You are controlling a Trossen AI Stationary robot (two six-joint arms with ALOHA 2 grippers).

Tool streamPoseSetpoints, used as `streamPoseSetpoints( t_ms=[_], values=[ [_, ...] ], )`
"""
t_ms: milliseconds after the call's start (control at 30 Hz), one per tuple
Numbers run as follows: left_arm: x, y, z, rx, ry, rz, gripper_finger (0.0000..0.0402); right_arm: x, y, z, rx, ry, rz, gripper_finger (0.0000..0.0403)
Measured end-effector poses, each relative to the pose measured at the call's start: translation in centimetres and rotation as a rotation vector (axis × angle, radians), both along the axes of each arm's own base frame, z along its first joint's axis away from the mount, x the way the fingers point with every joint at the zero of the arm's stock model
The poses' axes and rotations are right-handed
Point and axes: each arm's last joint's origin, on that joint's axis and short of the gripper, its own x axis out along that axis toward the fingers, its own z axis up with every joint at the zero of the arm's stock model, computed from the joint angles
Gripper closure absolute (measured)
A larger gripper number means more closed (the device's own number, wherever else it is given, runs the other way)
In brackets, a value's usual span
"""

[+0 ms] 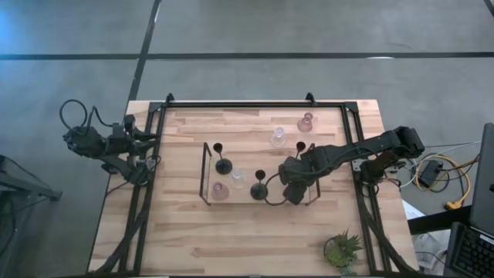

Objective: Pick & Place candle stick holders
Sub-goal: Put the bottom pink glass candle holder on the shelf, then put the transparent glass candle holder on the shelf

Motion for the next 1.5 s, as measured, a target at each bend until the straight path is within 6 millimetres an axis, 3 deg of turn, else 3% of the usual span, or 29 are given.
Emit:
streamPoseSetpoints(
  t_ms=[433,1000,1233,1500],
  values=[
    [0.0,0.0,0.0,0.000,0.000,0.000,0.0314,0.0,-0.1,0.5,-0.036,-0.006,0.008,0.0279],
    [0.0,0.0,0.0,0.000,0.000,0.000,0.0314,0.0,-0.1,2.8,-0.070,-0.009,0.018,0.0223],
    [0.0,0.0,0.0,0.000,0.000,0.000,0.0314,-0.5,1.0,5.5,-0.067,-0.019,0.055,0.0233],
    [0.0,0.0,0.0,0.000,0.000,0.000,0.0313,-1.8,3.1,11.0,-0.041,-0.107,0.121,0.0259]
  ],
)
